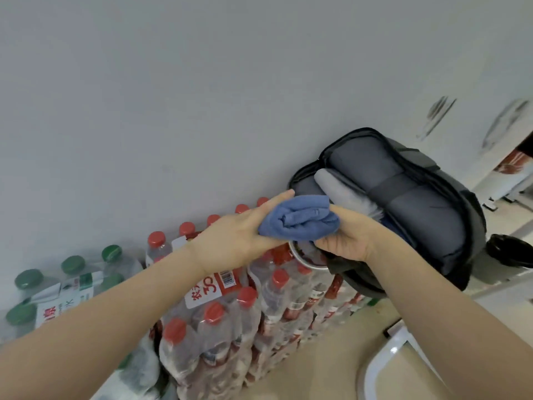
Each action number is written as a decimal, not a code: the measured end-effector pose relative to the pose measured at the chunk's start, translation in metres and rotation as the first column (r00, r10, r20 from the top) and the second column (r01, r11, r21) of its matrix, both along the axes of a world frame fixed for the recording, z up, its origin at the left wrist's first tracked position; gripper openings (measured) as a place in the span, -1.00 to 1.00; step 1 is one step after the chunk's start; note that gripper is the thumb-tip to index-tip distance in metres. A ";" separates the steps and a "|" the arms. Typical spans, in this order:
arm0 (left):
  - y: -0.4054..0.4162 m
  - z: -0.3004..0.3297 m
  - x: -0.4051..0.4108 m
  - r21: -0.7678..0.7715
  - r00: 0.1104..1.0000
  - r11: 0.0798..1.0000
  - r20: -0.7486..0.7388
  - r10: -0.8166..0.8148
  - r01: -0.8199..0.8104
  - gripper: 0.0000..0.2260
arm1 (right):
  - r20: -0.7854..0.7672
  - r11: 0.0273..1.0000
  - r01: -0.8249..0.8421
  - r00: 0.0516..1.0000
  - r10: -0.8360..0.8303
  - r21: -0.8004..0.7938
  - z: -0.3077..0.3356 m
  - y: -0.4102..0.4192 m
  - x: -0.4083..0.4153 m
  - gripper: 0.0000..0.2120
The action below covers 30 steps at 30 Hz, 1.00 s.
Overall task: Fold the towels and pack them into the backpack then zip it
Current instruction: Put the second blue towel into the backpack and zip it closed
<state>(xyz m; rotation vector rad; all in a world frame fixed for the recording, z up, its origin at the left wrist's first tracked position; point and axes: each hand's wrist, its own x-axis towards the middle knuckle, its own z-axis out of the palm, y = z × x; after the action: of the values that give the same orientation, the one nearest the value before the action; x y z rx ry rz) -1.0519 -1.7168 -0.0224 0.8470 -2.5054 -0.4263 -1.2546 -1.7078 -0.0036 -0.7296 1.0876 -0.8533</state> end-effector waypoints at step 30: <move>0.008 -0.013 -0.208 0.465 0.829 0.775 -0.140 0.541 -0.428 -0.51 | -0.882 0.707 -0.559 0.104 -0.459 -0.434 0.034 -0.004 -0.197 -0.56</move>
<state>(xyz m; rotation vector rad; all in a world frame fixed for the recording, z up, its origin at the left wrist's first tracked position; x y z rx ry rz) -1.2594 -1.7085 -0.0351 1.4552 -1.8622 -0.8422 -1.4517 -1.7116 0.0306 -2.3526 1.9530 -0.5749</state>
